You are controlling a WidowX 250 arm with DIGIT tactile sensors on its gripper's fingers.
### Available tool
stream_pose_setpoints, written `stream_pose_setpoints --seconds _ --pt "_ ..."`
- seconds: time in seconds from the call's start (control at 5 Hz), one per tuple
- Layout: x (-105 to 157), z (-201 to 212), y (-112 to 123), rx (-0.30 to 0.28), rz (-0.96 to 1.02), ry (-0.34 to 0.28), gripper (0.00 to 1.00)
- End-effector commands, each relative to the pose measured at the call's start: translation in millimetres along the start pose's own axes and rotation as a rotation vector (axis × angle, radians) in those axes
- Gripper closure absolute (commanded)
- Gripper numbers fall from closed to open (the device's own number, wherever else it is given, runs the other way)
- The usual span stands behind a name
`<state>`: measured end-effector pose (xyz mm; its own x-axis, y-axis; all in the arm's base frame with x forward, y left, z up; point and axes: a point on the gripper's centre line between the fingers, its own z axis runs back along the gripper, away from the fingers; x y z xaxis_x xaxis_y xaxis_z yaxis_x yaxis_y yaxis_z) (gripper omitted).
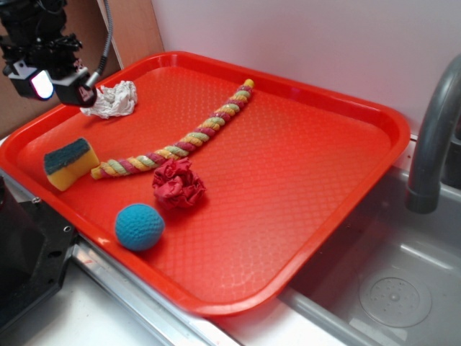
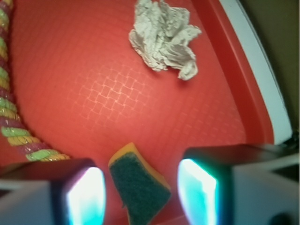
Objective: Grab the green sponge.
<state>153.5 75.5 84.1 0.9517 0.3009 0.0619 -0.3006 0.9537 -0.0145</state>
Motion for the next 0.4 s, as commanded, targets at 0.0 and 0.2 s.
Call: stream_pose_setpoints --seconds 0.0,0.2 --pt "-18.8 -33.3 1.6 -0.028 -0.186 0.012 0.0" --pt "-19.1 -52.4 -1.6 0.004 -0.22 0.051 0.0"
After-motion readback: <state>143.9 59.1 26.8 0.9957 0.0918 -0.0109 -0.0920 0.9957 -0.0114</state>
